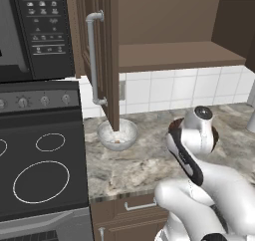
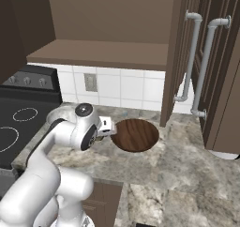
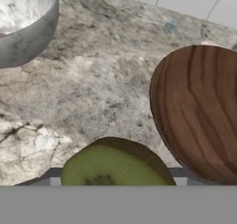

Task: Pick both bowls and place them on the counter. Then place the kiwi in one bowl and place the sugar cube in the other bowl.

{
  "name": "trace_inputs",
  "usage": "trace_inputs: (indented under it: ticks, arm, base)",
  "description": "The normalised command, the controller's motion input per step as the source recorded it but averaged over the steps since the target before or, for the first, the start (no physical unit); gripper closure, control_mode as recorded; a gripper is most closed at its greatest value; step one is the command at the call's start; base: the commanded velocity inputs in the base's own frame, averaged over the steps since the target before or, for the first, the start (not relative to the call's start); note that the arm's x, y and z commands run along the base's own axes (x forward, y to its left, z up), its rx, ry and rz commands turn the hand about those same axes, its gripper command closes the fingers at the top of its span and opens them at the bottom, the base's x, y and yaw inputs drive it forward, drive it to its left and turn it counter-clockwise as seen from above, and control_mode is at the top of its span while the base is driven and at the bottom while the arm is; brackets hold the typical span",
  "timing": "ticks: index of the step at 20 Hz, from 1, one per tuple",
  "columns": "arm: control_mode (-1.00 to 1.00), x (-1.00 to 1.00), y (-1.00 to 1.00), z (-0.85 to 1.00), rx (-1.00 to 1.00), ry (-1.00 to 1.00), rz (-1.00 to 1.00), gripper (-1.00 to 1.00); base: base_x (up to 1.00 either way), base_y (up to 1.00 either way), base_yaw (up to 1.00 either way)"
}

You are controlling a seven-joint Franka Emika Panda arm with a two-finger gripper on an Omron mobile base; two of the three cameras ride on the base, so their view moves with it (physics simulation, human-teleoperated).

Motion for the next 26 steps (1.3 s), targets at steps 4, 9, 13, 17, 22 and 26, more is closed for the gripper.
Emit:
trace_inputs:
  ticks: [4,9,13,17,22,26]
  arm:
    - [-1.00,0.27,-0.30,0.35,0.00,0.00,-0.10,1.00]
    - [-1.00,0.39,-0.37,0.06,0.00,0.00,-0.10,1.00]
    - [-1.00,0.47,-0.38,-0.12,-0.02,0.00,-0.11,1.00]
    - [-1.00,0.43,-0.43,-0.23,0.00,0.00,-0.10,1.00]
    - [-1.00,0.39,-0.42,-0.27,0.00,0.09,-0.07,1.00]
    - [-1.00,0.31,-0.31,-0.38,0.02,0.08,-0.04,1.00]
  base:
    - [0.00,0.00,0.00]
    - [0.00,0.00,0.00]
    - [0.00,0.00,0.00]
    - [0.00,0.00,0.00]
    - [0.00,0.00,0.00]
    - [0.00,0.00,0.00]
